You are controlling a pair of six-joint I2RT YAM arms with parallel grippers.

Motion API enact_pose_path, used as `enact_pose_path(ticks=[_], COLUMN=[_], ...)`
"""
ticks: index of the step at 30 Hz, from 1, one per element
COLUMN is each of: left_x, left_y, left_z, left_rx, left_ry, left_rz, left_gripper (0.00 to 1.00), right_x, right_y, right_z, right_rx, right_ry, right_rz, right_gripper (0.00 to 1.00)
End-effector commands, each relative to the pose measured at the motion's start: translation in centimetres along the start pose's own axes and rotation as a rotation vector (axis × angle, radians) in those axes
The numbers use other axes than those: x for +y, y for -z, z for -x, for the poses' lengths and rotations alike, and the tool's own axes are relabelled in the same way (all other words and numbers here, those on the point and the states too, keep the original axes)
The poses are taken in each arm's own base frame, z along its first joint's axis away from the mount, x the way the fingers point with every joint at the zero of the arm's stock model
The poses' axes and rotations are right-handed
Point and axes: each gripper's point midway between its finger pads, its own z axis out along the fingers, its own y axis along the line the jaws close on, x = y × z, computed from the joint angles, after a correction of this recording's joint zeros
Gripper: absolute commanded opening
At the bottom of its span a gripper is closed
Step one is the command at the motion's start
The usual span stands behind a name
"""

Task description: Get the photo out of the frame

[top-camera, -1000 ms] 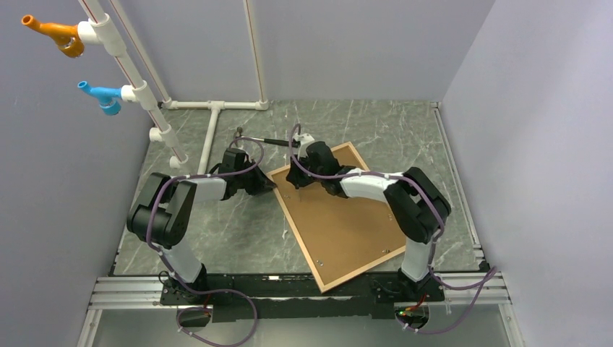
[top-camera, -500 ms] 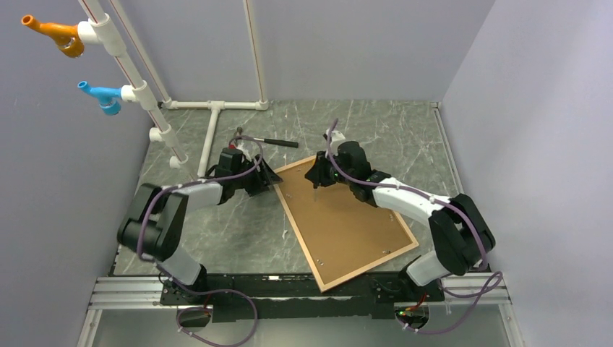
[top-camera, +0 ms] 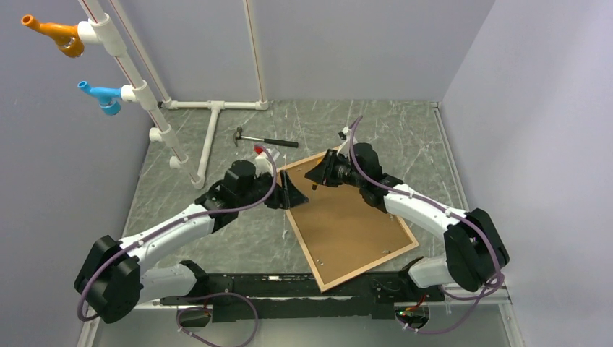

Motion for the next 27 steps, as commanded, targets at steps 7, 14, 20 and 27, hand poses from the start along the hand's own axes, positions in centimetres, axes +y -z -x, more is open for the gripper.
enact_pose_path(ticks=[7, 14, 20, 27], left_x=[0.3, 0.4, 1.8, 6.4], left_y=[-2.2, -3.1, -2.5, 0.3], left_z=[-2.5, -2.9, -2.4, -3.3], left_rx=[0.049, 0.07, 0.062, 0.086], left_ry=[-0.07, -0.084, -0.098, -0.093], left_rz=[0.088, 0.099, 0.2, 0.449], left_gripper=[0.64, 0.31, 0.0, 0.0], right_x=[4.3, 5.0, 4.5, 1.5], right_y=[0.4, 0.6, 0.6, 1.3], right_z=[-1.5, -2.1, -2.3, -0.4], right_rx=[0.006, 0.017, 0.018, 0.022], right_ry=[-0.134, -0.14, -0.105, 0.043], right_rz=[0.147, 0.162, 0.142, -0.098], right_gripper=[0.0, 0.0, 0.02, 0.89])
